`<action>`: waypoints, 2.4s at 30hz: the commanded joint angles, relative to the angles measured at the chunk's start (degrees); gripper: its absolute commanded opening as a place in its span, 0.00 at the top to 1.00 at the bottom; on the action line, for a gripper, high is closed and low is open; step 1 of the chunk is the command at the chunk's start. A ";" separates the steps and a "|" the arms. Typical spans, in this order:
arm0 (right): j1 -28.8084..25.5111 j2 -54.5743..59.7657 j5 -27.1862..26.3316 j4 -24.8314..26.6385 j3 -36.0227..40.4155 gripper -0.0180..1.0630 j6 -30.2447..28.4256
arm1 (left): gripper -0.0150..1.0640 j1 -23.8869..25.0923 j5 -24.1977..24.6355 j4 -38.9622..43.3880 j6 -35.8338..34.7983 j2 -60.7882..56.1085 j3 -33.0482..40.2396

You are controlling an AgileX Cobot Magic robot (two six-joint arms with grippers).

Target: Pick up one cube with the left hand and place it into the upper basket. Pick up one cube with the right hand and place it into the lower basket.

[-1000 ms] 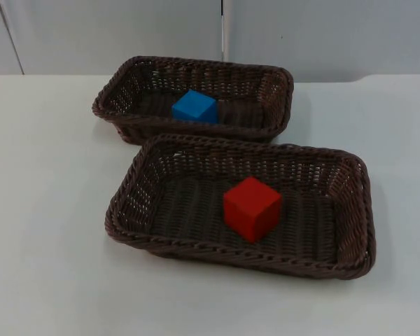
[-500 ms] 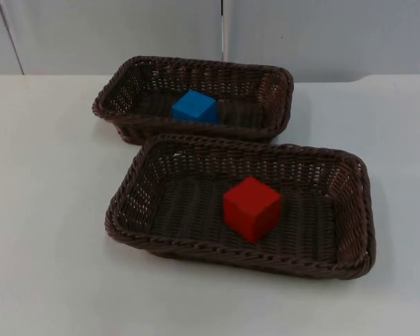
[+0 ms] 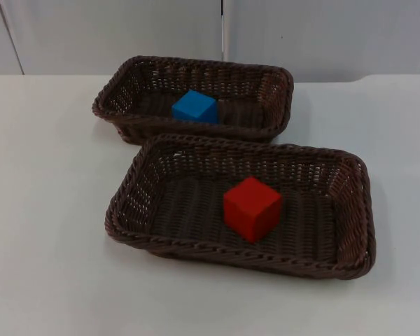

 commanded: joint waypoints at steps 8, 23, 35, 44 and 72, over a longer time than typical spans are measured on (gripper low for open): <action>0.15 -0.21 -0.19 0.74 0.04 0.07 -1.58 | 0.01 -0.01 0.32 -0.11 -0.36 -0.27 0.33; 0.15 -0.21 -0.19 0.63 0.04 0.01 -1.58 | 0.01 -0.01 0.32 -0.11 -0.36 -0.27 0.33; 0.15 -0.21 -0.32 0.63 0.04 0.01 -1.58 | 0.01 -0.01 0.32 -0.11 -0.36 -0.27 0.33; 0.15 -0.21 -0.32 0.63 0.04 0.01 -1.58 | 0.01 -0.01 0.32 -0.11 -0.36 -0.27 0.33; 0.15 -0.21 -0.32 0.63 0.04 0.01 -1.58 | 0.01 10.03 0.32 -0.01 -0.36 -0.27 0.28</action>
